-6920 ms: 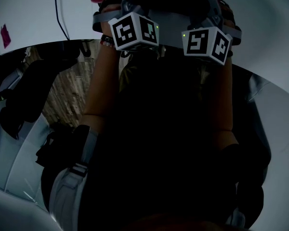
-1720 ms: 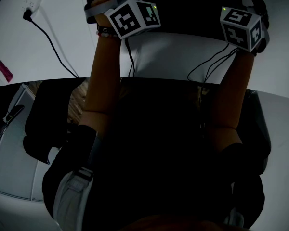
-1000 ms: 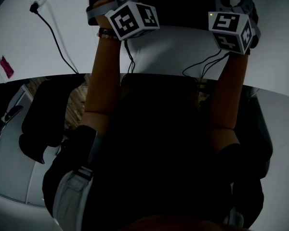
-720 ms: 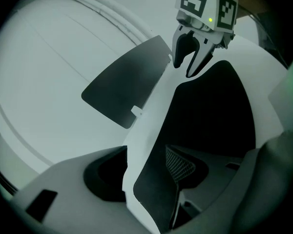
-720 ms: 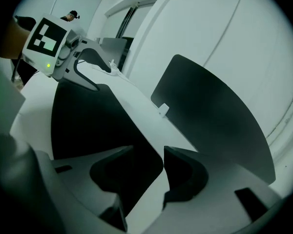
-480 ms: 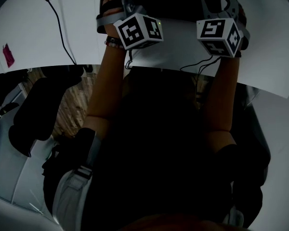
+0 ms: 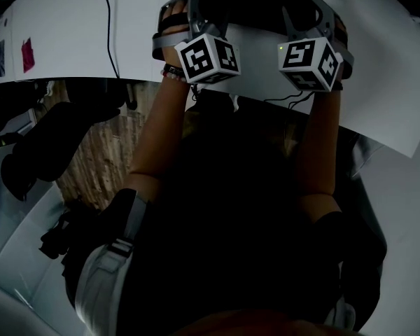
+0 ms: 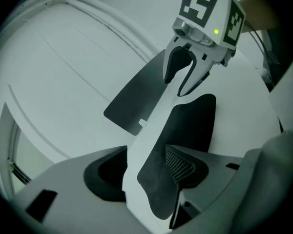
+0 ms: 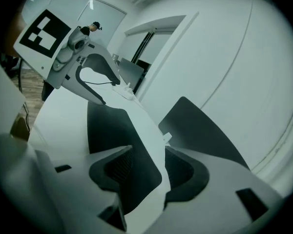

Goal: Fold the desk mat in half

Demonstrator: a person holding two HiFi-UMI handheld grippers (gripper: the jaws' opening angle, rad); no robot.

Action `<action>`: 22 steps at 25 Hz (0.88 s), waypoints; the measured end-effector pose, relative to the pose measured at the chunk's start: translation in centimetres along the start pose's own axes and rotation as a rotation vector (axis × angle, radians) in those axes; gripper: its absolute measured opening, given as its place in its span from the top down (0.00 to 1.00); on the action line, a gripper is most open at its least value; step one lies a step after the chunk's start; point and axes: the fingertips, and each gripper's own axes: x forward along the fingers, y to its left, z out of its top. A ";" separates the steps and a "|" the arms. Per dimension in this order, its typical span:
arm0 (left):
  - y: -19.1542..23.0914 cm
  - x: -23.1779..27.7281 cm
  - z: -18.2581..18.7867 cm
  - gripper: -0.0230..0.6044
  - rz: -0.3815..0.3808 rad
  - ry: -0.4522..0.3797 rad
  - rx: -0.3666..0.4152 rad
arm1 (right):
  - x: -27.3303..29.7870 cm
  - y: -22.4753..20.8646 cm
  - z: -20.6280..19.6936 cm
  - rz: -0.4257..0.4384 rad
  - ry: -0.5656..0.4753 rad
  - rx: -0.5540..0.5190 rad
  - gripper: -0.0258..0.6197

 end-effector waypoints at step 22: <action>2.3 -13.1 2.9 0.56 0.067 -0.151 -0.022 | -11.5 3.2 8.2 -0.038 -0.235 0.011 0.60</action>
